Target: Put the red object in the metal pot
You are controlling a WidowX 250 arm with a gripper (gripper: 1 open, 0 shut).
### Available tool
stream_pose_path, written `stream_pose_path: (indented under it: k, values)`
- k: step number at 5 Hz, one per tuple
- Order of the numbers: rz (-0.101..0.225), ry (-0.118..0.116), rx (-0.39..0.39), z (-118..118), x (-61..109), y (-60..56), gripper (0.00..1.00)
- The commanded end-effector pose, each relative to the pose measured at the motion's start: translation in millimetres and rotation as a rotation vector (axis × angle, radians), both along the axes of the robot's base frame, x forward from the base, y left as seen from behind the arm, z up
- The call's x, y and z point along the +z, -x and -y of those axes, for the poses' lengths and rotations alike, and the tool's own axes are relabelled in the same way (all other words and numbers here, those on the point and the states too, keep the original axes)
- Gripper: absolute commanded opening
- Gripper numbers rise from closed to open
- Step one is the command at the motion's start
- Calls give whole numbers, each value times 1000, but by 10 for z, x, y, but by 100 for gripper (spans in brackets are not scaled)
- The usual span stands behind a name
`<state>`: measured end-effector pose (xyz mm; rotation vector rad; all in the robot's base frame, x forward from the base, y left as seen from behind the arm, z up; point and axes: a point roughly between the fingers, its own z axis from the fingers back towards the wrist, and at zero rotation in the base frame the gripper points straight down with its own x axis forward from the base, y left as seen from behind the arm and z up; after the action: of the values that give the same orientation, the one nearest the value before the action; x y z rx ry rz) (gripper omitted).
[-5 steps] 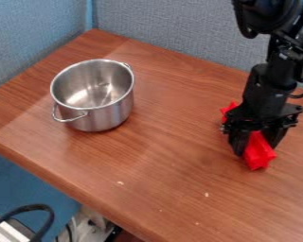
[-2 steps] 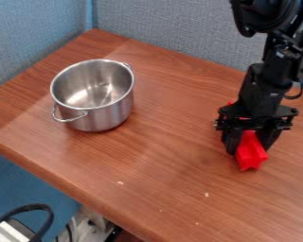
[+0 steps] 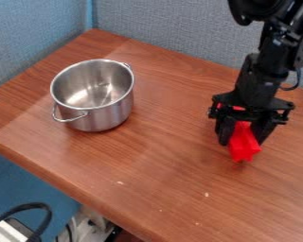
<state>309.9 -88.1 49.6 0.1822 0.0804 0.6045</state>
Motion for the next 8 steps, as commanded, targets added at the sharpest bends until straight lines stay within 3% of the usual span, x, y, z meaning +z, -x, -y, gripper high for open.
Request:
stream_pose_path:
  k: [1,2,3,4,6,7,8]
  values:
    - [98,28,-37,-99,445,-143,0]
    - [89,22,-180,-275,729,-230,0]
    - [27,33,-197,-405,887,-268,0]
    - [38,37,-188,-558,985,-302,0]
    - [76,51,-190,-774,829,-487,0]
    - [71,60,-181,-957,849,-484,0]
    - [93,73,-137,-1174,929,-390,0]
